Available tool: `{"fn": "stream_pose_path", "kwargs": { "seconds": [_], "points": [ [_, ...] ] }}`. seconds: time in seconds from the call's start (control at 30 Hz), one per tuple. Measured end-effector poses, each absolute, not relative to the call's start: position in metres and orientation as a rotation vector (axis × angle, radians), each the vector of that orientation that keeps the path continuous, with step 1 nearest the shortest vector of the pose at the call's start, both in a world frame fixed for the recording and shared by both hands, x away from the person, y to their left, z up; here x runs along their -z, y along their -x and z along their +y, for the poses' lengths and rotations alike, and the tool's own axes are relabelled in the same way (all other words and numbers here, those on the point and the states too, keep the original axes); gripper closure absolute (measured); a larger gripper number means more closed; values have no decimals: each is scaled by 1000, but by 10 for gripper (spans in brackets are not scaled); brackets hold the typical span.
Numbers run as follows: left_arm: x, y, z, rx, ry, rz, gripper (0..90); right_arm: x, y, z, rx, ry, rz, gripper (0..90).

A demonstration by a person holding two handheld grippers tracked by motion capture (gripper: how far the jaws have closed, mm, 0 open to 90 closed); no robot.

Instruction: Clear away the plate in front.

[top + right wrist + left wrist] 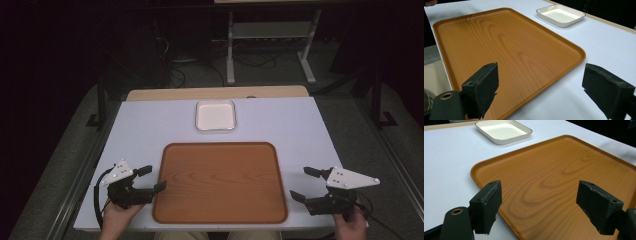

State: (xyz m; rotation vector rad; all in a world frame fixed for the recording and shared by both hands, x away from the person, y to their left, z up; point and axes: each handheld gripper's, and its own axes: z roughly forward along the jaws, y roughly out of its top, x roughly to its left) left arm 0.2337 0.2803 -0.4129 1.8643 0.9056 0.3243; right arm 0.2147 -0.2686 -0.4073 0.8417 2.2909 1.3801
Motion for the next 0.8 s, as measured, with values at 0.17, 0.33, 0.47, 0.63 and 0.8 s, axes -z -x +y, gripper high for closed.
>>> {"fn": "stream_pose_path", "kwargs": {
  "seconds": [0.17,0.33,0.47,0.63,0.8],
  "points": [
    [413,-234,280,-323,-1865,905,201,407,-214,-269,-1382,-845,2290,128],
    [413,-234,278,-320,-1868,900,199,407,-214,-268,-1379,-846,2288,127],
    [413,-235,275,-313,-1877,894,189,407,-214,-268,-1377,-846,2287,127],
    [411,-239,271,-319,-1876,894,186,407,-214,-268,-1378,-858,2283,128],
    [405,-246,266,-327,-1887,888,186,407,-214,-268,-1366,-864,2280,127]
  ]
}}
